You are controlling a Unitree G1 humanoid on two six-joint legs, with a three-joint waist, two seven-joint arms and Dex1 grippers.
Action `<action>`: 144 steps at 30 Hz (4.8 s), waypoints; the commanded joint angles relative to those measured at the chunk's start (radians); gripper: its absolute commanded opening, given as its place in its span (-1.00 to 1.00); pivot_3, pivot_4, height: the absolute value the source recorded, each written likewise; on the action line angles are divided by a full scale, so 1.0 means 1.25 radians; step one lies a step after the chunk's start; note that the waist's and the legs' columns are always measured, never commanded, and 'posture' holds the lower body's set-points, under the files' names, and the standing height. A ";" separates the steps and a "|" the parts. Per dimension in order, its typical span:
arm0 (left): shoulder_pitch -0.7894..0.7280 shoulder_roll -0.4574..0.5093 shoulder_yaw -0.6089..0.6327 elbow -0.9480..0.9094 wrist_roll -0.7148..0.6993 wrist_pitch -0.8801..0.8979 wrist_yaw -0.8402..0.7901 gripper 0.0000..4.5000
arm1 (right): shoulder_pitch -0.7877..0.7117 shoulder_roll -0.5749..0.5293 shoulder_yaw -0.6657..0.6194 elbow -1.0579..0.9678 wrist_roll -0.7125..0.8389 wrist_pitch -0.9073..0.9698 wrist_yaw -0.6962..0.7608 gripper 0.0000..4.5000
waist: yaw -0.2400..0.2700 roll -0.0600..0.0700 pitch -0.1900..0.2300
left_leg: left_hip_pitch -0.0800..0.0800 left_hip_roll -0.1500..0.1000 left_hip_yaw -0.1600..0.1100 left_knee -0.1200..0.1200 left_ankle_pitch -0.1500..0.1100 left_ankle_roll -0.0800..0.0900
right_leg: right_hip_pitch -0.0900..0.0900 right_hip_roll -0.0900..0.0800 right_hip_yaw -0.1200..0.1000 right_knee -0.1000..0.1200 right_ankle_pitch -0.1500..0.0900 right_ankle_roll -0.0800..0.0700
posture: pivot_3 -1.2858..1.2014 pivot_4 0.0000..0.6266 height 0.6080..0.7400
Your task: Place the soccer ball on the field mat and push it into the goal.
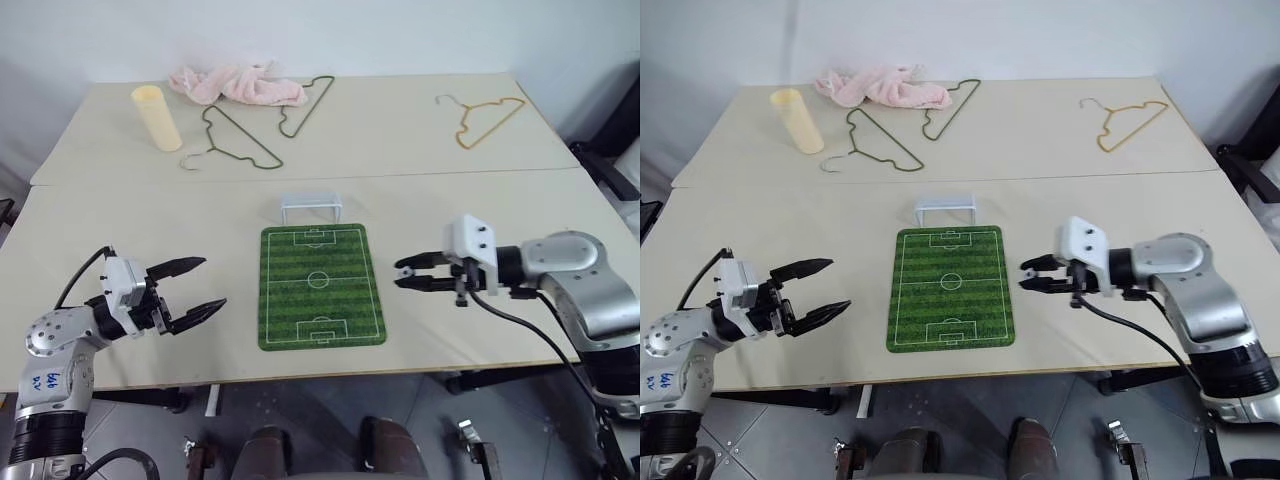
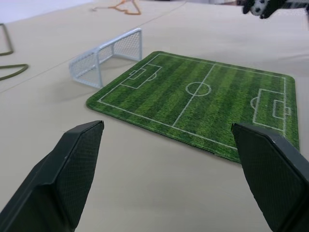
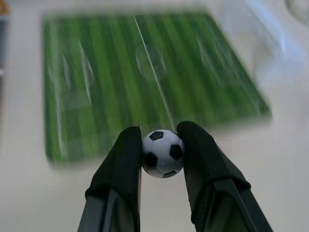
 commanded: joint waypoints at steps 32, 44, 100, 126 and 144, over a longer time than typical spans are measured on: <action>0.178 -0.005 0.050 -0.085 -0.017 -0.092 0.003 1.00 | -0.163 0.283 0.304 0.216 -0.188 -0.084 0.029 -0.62 | -0.020 0.000 0.000 | -0.003 0.000 0.005 0.000 -0.001 0.001 | -0.007 0.000 0.002 0.003 0.000 0.000 | 0.03 -0.52 1.00; 0.164 -0.008 0.042 -0.078 -0.013 -0.096 0.015 1.00 | -0.166 0.301 0.304 0.227 -0.202 -0.096 0.037 -0.62 | -0.020 0.000 0.000 | -0.003 0.000 0.005 0.000 -0.001 0.001 | -0.007 0.000 0.002 0.003 0.000 0.000 | 0.03 -0.52 1.00; 0.095 0.018 0.029 -0.042 -0.016 -0.068 -0.023 1.00 | 0.060 0.244 0.232 -0.093 -0.111 0.051 -0.104 -0.99 | -0.017 -0.001 0.000 | -0.002 0.001 0.007 0.000 -0.002 0.001 | -0.007 0.000 0.002 0.003 0.000 0.000 | 0.03 -0.52 1.00; -0.003 0.011 0.026 0.030 0.012 -0.061 0.031 1.00 | -0.192 0.268 -0.042 0.269 -0.110 -0.091 -0.271 -0.99 | -0.019 -0.001 0.000 | -0.002 0.001 0.009 -0.002 -0.004 0.001 | -0.008 -0.001 0.000 0.002 0.000 0.000 | 0.03 -0.52 1.00; 0.031 0.004 0.149 0.106 -0.030 -0.018 0.128 1.00 | 0.009 0.035 -0.162 0.523 -0.010 -0.333 0.112 0.76 | -0.021 -0.001 0.000 | 0.001 0.001 0.013 0.000 -0.004 0.002 | -0.007 -0.001 0.002 0.002 0.000 0.000 | 0.03 -0.52 1.00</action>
